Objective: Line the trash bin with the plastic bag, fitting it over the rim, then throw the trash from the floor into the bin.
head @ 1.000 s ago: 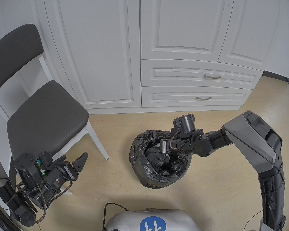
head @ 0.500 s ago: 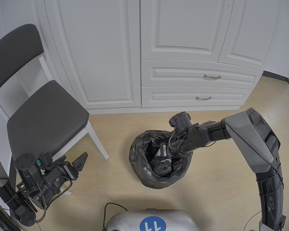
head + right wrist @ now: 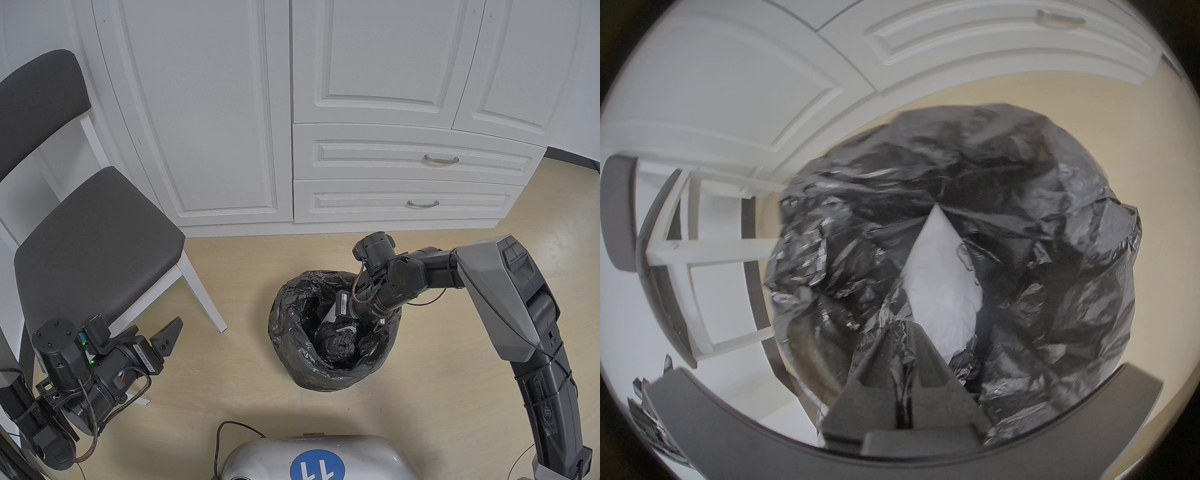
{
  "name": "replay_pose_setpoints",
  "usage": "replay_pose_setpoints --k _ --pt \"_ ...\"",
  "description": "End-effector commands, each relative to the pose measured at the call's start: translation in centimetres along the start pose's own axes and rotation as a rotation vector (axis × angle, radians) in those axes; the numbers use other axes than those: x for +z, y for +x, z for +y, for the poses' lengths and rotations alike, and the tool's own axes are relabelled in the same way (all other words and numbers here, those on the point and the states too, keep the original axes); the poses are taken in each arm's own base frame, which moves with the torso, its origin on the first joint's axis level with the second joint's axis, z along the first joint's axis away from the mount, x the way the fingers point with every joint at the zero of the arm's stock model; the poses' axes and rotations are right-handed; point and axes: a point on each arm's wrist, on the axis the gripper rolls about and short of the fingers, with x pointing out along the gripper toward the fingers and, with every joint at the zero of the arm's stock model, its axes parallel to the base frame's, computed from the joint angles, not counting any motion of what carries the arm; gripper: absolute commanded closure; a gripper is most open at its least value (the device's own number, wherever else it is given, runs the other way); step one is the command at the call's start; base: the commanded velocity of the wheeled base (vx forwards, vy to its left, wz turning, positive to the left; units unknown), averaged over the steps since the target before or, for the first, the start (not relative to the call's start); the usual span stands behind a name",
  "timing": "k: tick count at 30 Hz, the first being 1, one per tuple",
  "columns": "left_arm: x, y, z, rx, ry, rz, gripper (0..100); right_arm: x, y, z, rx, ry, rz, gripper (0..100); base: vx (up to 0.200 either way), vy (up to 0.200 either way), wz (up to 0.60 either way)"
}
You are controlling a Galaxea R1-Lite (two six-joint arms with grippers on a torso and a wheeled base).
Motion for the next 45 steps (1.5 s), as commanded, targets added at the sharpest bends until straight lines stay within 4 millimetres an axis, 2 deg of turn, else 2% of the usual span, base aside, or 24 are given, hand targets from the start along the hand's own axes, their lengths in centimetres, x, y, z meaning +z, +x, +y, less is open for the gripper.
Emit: replay_pose_setpoints --k 1,12,19,28,34,43,44,45 --pt "-0.4 -0.2 0.2 0.009 0.003 0.02 0 0.0 1.5 -1.8 -0.022 0.026 0.014 100 0.0 0.0 0.0" --pt "0.6 -1.3 -0.7 -0.011 0.013 -0.052 0 1.1 1.9 -3.3 -0.008 0.053 -0.043 100 0.0 0.0 0.0" --pt "0.1 -1.4 -1.5 -0.053 0.041 -0.028 0 1.2 1.5 -3.1 -0.004 0.054 -0.047 100 0.0 0.0 0.0" --pt "0.0 -1.3 -1.5 -0.05 0.043 -0.025 0 1.5 0.7 -2.3 0.008 0.043 -0.062 100 0.0 0.0 0.0" --pt "0.2 -1.5 -1.5 -0.054 0.041 -0.034 0 1.9 -0.9 -1.2 0.026 0.028 -0.085 100 0.0 0.0 0.0" --pt "0.2 -1.5 -1.5 -0.053 0.046 -0.033 0 1.8 -1.2 -1.0 0.028 0.026 -0.085 100 0.0 0.0 0.0" --pt "0.2 -1.4 -1.5 -0.053 0.046 -0.032 0 1.8 -1.1 -1.0 0.028 0.025 -0.085 0 0.0 0.0 0.0" --pt "0.1 -1.4 -1.5 -0.051 0.046 -0.031 0 1.8 -1.1 -1.0 0.028 0.025 -0.085 0 0.0 0.0 0.0"
